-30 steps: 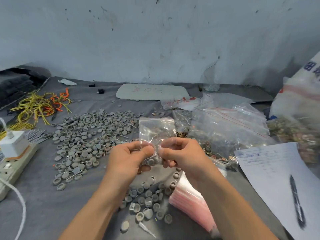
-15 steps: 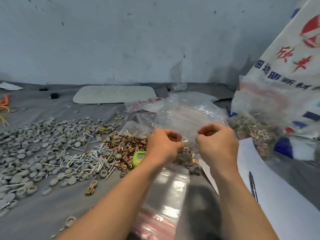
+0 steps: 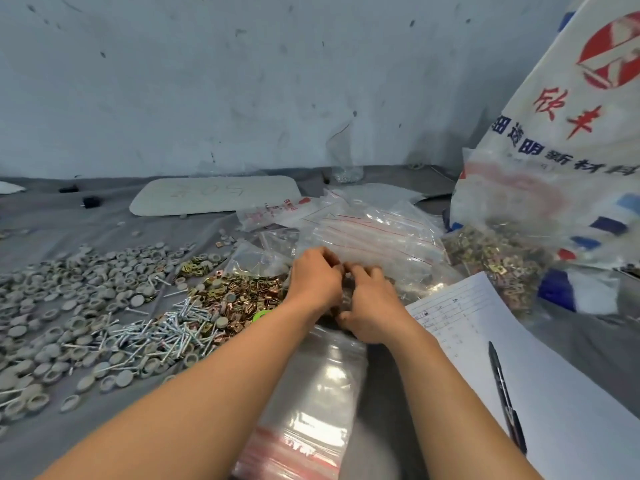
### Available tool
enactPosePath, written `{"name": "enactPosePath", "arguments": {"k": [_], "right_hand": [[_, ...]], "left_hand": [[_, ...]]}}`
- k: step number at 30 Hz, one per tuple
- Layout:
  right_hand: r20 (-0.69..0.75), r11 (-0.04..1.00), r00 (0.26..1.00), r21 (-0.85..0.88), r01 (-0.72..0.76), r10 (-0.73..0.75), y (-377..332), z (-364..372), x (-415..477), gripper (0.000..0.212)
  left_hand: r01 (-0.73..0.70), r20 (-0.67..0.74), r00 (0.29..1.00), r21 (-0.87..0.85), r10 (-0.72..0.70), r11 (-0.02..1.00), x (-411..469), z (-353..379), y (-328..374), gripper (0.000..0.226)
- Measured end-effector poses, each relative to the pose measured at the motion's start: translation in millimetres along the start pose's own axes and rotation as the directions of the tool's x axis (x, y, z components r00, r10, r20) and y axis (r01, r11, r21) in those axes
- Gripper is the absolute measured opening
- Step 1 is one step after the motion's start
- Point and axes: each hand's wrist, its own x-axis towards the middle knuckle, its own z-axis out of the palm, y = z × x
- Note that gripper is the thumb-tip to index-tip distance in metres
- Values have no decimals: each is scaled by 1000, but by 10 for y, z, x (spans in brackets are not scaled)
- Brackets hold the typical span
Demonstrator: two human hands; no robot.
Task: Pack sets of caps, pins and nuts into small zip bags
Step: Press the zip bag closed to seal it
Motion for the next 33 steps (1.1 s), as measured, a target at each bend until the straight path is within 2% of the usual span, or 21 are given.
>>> {"name": "enactPosePath", "arguments": {"k": [3, 6, 8, 13, 18, 21, 23, 27, 29, 31, 32, 33], "right_hand": [[-16, 999, 999, -16, 29, -29, 23, 17, 130, 83], [-46, 998, 998, -49, 47, -49, 14, 39, 290, 81], [-71, 997, 996, -58, 47, -51, 5, 60, 401, 78], [-121, 999, 992, -1, 32, -32, -21, 102, 622, 76], [-137, 1000, 990, 12, 17, -15, -98, 72, 549, 86], [-268, 998, 963, 52, 34, -19, -205, -9, 300, 87], [-306, 998, 952, 56, 40, -21, -284, -76, 76, 76], [-96, 998, 995, -66, 7, -13, -423, -102, -443, 25], [6, 998, 999, -35, 42, -42, -442, -23, -747, 4], [91, 997, 993, 11, 73, -74, -408, 112, -1027, 31], [119, 994, 988, -36, 107, -102, -389, 169, -1149, 42], [142, 983, 981, -113, 145, -129, -361, 222, -1215, 44]], "left_hand": [[2, 30, 1000, 16, -2, 1000, 47, -46, 32, 8], [-56, 31, 998, 103, 53, 993, 31, -95, 26, 32], [-103, -31, 993, 195, 111, 975, -38, -171, 0, 42], [-145, -71, 981, 344, 180, 927, -238, -491, -47, 36], [-179, -114, 961, 443, 253, 879, -467, -920, -36, 40], [-171, -126, 959, 464, 255, 869, -612, -1140, -36, 40], [-173, -132, 956, 470, 263, 865, -730, -1257, -45, 39], [-153, -172, 950, 473, 261, 868, -978, -1472, -78, 34], [-135, -188, 949, 481, 252, 866, -1131, -1567, -122, 31], [-125, -189, 952, 484, 242, 866, -1279, -1629, -205, 28], [-118, -183, 956, 479, 231, 870, -1366, -1656, -253, 28], [-114, -181, 958, 469, 222, 876, -1430, -1677, -307, 28]]}}
